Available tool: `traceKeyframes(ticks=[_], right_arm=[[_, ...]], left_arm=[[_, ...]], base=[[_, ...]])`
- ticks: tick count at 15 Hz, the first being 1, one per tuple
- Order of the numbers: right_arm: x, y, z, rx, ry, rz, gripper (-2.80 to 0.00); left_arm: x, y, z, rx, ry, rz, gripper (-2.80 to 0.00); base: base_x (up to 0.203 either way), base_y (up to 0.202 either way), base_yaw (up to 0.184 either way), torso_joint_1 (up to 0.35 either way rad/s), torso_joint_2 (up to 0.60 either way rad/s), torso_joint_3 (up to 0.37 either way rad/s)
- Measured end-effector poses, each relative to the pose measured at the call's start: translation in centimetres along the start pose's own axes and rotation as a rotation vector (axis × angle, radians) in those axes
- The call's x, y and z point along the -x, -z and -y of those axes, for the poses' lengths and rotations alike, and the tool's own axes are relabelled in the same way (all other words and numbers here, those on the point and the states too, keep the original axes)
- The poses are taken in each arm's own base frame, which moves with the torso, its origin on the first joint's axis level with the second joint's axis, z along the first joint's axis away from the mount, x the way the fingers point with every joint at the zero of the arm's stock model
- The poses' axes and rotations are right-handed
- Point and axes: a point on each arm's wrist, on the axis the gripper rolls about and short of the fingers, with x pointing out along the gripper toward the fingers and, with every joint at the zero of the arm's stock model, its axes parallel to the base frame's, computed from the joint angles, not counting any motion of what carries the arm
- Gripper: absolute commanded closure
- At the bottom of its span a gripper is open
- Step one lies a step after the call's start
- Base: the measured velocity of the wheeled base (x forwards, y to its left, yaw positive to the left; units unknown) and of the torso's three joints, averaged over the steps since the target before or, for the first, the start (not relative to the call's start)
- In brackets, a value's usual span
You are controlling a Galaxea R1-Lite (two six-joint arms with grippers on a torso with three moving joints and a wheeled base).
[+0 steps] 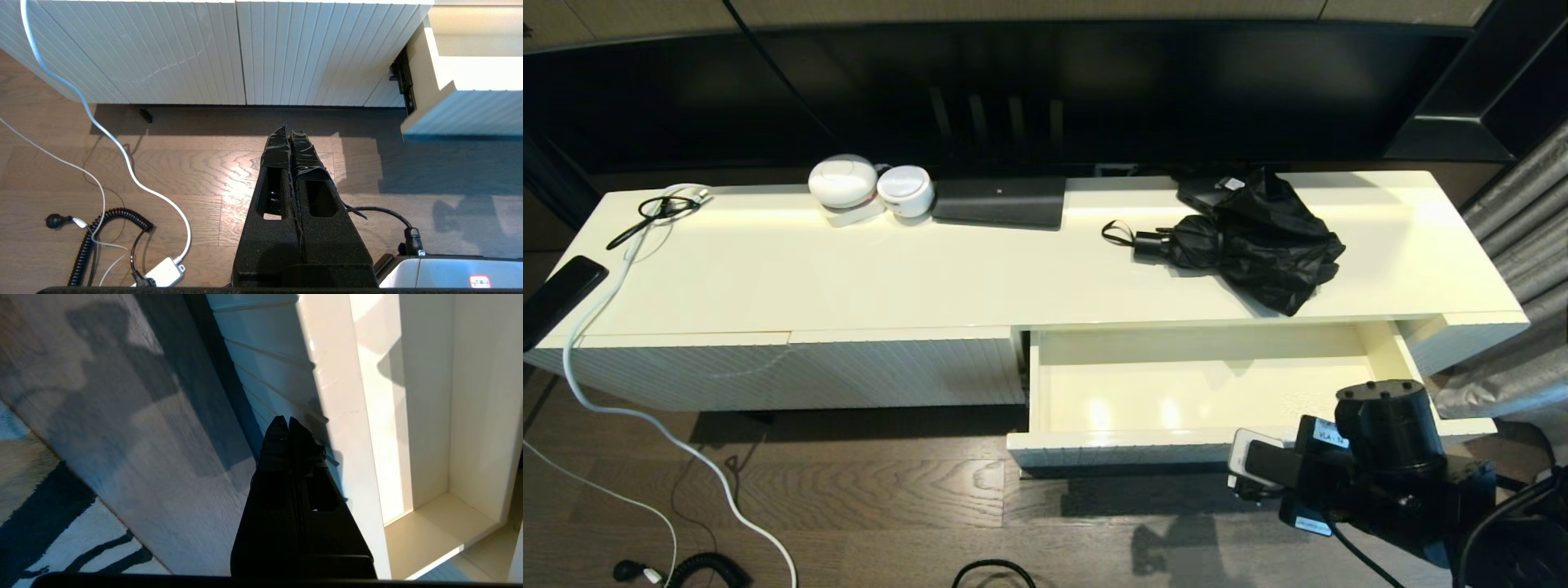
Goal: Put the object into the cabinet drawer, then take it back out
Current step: Close the drawer
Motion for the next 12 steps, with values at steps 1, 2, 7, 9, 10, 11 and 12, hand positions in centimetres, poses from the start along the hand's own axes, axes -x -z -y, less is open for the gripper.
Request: traceKeyframes(ticks=[1,2,7,9,10,11,12], right_arm=[[-0.1,0.0,0.0,-0.001,0.008,0.004,0.00],[-0.2,0.0,0.0,-0.002,0.012,0.006,0.00],[-1.7,-0.7,0.7,-0.019,0.100,0.023,0.00],[-2.2,-0.9,0.7,-0.021,0.106,0.025,0.00],[-2.4,-0.9,0.7,-0.020,0.105,0.025,0.00],[-2.7,-1.0,0.8,-0.023,0.115,0.030,0.00],[-2.9,-1.2,1.0,-0.026,0.126,0.035,0.00]], left_arm=[[0.0,0.0,0.0,0.000,0.000,0.000,0.00],[0.0,0.0,0.0,0.000,0.000,0.000,0.00],[0.0,0.0,0.0,0.000,0.000,0.000,0.00],[0.0,0.0,0.0,0.000,0.001,0.000,0.00],[0.0,0.0,0.0,-0.001,0.001,0.000,0.00],[0.0,0.0,0.0,0.000,0.000,0.000,0.00],[0.0,0.0,0.0,0.000,0.000,0.000,0.00]], base=[[0.000,0.000,0.000,0.000,0.00,0.000],[0.000,0.000,0.000,0.000,0.00,0.000],[0.000,0.000,0.000,0.000,0.00,0.000],[0.000,0.000,0.000,0.000,0.00,0.000],[0.000,0.000,0.000,0.000,0.00,0.000],[0.000,0.000,0.000,0.000,0.00,0.000],[0.000,0.000,0.000,0.000,0.00,0.000]])
